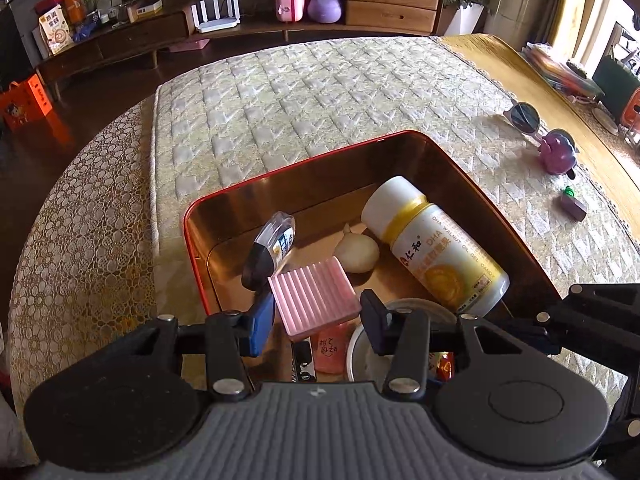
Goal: Organize rigid objects
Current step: 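Release the pink comb and red packet into the red tin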
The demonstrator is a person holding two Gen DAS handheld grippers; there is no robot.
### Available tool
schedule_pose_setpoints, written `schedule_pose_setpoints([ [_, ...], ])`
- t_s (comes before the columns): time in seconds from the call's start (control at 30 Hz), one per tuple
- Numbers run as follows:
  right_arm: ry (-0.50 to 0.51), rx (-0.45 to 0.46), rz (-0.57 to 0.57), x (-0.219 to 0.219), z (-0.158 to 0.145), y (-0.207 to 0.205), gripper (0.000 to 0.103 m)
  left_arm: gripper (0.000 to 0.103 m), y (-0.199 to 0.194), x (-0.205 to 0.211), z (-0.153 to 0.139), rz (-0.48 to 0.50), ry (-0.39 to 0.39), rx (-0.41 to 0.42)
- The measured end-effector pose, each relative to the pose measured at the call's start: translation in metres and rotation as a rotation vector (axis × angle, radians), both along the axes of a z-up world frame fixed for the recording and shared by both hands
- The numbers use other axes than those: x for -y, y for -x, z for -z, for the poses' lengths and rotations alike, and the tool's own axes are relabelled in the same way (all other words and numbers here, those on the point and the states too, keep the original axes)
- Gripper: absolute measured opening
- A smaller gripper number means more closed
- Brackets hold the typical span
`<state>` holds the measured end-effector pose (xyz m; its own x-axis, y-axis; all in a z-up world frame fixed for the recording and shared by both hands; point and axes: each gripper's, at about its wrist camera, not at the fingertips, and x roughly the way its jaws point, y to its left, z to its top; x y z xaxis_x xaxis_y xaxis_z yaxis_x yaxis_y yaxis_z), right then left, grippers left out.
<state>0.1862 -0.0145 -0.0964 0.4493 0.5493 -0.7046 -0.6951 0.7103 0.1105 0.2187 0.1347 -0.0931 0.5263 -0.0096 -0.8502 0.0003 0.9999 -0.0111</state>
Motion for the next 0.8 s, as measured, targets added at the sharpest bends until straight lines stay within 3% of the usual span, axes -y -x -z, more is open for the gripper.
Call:
schedule_pose_setpoints([
  [0.47, -0.09, 0.004, 0.058, 0.038, -0.024, 0.018, 0.052, 0.048, 0.012, -0.005, -0.006, -0.037, 0.037, 0.008],
  [0.57, -0.1, 0.011, 0.073, 0.048, -0.026, 0.022, 0.053, 0.053, 0.016, -0.003, -0.01, -0.042, 0.037, 0.025],
  [0.8, -0.114, 0.024, 0.12, 0.069, -0.032, 0.029, 0.058, 0.054, 0.029, 0.007, -0.027, -0.025, 0.041, 0.07],
])
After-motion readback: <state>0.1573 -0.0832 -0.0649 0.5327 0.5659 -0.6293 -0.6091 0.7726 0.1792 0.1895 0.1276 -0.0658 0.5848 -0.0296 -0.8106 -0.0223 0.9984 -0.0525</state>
